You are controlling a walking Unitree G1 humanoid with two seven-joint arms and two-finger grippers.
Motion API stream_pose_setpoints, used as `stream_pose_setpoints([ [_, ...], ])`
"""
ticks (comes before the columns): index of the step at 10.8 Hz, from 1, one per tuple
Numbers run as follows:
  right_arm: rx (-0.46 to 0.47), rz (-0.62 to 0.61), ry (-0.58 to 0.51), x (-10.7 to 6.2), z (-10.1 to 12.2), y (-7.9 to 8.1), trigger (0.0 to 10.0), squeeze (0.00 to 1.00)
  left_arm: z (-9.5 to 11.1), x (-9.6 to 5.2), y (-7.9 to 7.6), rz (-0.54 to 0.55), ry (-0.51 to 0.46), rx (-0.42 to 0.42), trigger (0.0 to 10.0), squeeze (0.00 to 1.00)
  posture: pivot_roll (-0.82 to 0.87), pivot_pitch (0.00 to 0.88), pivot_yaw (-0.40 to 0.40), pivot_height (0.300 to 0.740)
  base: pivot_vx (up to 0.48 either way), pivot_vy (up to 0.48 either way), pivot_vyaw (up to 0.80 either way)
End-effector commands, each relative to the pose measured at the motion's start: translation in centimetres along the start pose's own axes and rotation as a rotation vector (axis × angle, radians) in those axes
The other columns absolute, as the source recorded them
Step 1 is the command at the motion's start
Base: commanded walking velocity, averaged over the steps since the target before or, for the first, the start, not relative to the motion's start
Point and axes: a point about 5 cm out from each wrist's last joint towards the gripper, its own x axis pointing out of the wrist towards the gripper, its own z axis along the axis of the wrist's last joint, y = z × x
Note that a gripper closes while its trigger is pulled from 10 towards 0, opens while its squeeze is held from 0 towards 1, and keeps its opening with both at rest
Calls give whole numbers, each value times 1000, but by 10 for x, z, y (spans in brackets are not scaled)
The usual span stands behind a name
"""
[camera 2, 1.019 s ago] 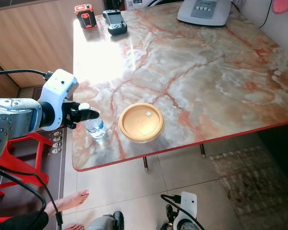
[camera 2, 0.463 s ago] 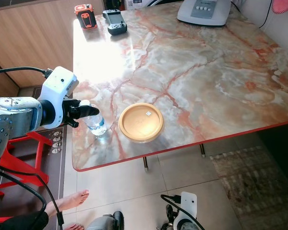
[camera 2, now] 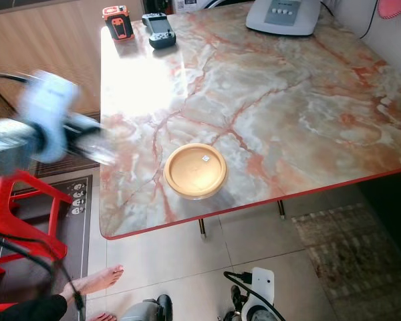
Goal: Restocking fridge
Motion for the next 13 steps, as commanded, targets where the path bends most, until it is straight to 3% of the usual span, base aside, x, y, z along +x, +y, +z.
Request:
stream_pose_setpoints([
  [1,1,4,35,-2,-9,1,10000,0,-5,-6,31,156,-7,-44,0,0,228,170,56,740,0,0,0],
  [2,1,4,35,-2,-9,1,10000,0,-27,-7,57,297,32,-75,588,0,225,171,55,740,0,0,0],
  [3,-1,5,37,-2,-9,1,10000,0,-51,-7,70,360,73,-87,10000,0,226,172,51,740,0,0,0],
  [4,-3,7,37,-2,-9,1,10000,0,-79,-5,69,336,95,-99,10000,0,223,172,51,740,0,0,0],
  [6,-5,9,36,-1,-9,1,10000,0,-143,1,53,288,60,-275,10000,0,218,174,48,740,0,0,0],
  [7,-6,9,37,-2,-9,1,10000,0,-177,2,41,285,113,-311,10000,0,211,175,47,740,0,0,0],
  [9,-7,7,36,-1,-8,0,10000,0,-244,3,-2,222,204,-397,10000,0,205,175,43,740,0,0,0],
  [10,-9,7,37,-1,-8,0,10000,0,-269,2,-16,252,242,-406,10000,0,203,173,40,740,0,0,0],
  [11,-10,9,37,-2,-8,-1,10000,0,-293,-1,-31,276,293,-305,10000,0,200,171,38,740,0,0,0],
  [13,-8,14,33,-2,-8,-1,10000,0,-321,-3,-67,173,399,-291,10000,0,190,167,41,740,0,0,0],
])
